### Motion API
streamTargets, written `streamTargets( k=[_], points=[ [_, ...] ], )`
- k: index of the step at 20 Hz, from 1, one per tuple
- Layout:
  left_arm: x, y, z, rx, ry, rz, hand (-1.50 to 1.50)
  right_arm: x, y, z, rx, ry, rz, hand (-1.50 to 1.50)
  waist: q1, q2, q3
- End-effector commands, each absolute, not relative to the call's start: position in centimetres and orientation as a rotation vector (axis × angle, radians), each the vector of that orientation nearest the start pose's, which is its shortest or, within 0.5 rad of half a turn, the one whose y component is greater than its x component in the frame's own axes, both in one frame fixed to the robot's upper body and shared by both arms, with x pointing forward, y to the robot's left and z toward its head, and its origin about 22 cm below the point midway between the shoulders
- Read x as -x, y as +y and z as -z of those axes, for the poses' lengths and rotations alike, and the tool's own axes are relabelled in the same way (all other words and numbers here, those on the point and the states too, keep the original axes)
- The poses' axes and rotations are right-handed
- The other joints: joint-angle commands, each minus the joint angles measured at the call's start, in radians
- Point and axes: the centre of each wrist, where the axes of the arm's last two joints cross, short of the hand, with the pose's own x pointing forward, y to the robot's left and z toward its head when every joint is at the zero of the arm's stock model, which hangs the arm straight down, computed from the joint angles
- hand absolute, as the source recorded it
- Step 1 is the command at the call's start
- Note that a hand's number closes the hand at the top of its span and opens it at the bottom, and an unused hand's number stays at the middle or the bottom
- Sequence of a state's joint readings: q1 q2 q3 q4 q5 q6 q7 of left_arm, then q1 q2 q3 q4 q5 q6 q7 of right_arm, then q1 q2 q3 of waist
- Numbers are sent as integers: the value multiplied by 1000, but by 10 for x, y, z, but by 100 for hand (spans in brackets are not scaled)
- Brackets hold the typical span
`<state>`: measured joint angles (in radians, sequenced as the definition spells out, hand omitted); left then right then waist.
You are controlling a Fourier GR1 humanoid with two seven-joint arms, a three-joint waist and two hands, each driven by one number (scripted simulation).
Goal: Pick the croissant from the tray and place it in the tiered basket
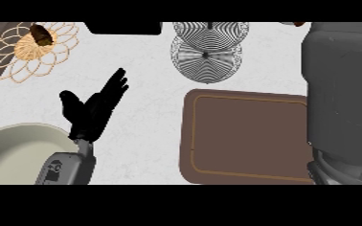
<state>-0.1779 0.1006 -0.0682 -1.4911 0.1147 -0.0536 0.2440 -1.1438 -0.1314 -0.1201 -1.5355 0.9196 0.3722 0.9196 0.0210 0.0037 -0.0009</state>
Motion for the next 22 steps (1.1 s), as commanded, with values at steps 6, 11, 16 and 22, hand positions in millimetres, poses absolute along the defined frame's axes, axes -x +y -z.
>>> streamTargets(
  k=[6,11,16,22],
  points=[
    [-289,222,-29,141,-1402,177,0,-413,-108,-296,974,-1486,-404,150,11,8,0],
    [-274,226,-25,148,-1381,188,0,-439,-114,-286,936,-1506,-383,150,15,5,0],
    [-281,207,-13,130,-1395,172,0,-445,-79,-262,748,-1513,-247,150,20,12,0],
    [-296,212,-32,153,-1424,190,0,-459,-81,-238,562,-1621,-181,-150,40,21,1]
  ],
)
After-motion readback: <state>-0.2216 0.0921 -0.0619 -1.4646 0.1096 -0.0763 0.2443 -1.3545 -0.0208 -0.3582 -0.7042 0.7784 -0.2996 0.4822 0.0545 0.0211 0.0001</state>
